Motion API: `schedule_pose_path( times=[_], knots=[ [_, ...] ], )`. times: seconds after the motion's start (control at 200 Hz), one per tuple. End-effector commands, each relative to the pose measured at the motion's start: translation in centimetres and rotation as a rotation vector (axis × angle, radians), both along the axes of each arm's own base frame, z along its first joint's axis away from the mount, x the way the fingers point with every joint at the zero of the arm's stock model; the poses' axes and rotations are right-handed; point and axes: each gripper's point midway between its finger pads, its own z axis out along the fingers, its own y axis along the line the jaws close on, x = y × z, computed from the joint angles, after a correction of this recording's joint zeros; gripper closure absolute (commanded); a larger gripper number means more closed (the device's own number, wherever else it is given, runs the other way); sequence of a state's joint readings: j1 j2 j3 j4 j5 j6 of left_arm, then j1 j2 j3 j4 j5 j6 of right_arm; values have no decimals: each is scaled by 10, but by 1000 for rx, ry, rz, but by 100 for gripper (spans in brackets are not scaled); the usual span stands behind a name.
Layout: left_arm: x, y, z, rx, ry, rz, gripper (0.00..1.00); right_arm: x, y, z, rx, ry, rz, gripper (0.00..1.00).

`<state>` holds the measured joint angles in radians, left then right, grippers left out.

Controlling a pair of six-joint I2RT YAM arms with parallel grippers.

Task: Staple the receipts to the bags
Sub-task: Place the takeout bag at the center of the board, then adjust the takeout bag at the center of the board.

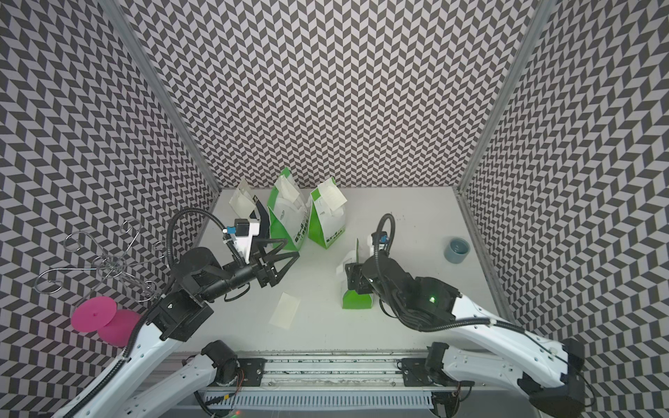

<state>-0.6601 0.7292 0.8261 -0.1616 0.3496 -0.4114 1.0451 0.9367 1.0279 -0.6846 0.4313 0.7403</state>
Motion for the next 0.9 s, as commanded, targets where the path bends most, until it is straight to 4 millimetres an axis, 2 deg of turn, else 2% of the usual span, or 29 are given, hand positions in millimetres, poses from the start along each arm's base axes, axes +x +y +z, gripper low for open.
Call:
schedule_pose_path(
  times=[0.0, 0.085, 0.175, 0.305, 0.426, 0.611, 0.731, 0.896],
  knots=[
    [7, -18, -6, 54, 15, 67, 16, 11, -21, 44, 89, -175, -94, 15],
    [6, -42, -8, 109, 8, 84, 16, 20, -38, 67, 82, -246, -163, 12],
    [8, -69, -9, 169, 6, 82, 16, 39, -51, 74, 94, -251, -206, 11],
    [24, -105, -19, 266, 55, 70, 17, 66, -80, 65, 71, -267, -289, 11],
    [32, -131, -40, 379, 115, 45, 22, 68, -90, 54, 82, -275, -299, 11],
    [38, -144, -73, 567, 182, 48, 27, 62, -93, 46, 108, -296, -290, 11],
    [42, -141, -97, 697, 227, 83, 33, 59, -96, 40, 110, -303, -289, 11],
    [36, -142, -92, 704, 215, 80, 33, 55, -102, 34, 102, -321, -293, 11]
  ],
)
